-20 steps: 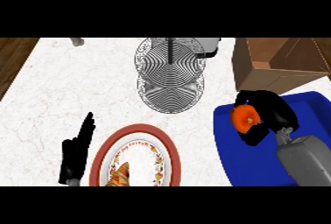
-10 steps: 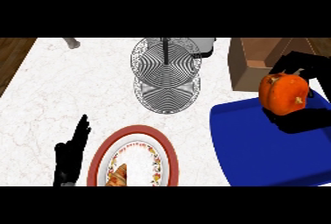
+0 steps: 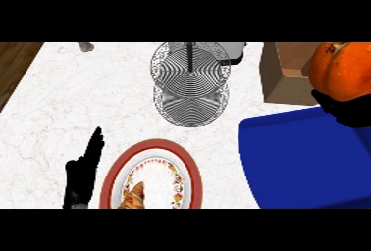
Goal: Pick the squash from the tray and place it in the tiered basket
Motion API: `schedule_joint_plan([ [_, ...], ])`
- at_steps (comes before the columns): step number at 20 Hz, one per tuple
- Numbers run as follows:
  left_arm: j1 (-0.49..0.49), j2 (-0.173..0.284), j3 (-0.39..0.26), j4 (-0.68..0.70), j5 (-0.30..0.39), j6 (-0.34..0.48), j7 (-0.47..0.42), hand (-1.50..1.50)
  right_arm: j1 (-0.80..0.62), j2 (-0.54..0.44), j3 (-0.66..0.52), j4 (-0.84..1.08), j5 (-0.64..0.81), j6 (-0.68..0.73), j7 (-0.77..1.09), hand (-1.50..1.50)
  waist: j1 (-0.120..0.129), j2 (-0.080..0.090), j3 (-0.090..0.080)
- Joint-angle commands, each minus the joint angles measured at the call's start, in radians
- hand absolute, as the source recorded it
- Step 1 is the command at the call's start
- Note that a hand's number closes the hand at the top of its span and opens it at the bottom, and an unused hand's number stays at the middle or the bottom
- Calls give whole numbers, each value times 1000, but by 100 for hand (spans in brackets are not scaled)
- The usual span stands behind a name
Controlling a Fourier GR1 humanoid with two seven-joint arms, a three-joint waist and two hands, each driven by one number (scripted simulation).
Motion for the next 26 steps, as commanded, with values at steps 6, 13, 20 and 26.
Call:
schedule_joint_plan([
  [6, -13, -8, 26, 25, -5, -32, 16, 0, -194, 108, 84, 227, 114, -46, 39, 150, 6, 5, -1],
  [13, -15, -33, -1, -17, -54, -3, 52, 0, -361, 199, 126, 468, 187, -98, -32, 150, 10, 5, -1],
  [20, -1, -21, 44, 23, -21, -55, 1, 0, -410, 270, 172, 698, 274, -150, -171, 150, 14, 7, -1],
  [26, 17, -40, 26, -2, -47, -45, 5, 0, -455, 380, 210, 882, 389, -275, -176, 150, 17, 7, -1],
])
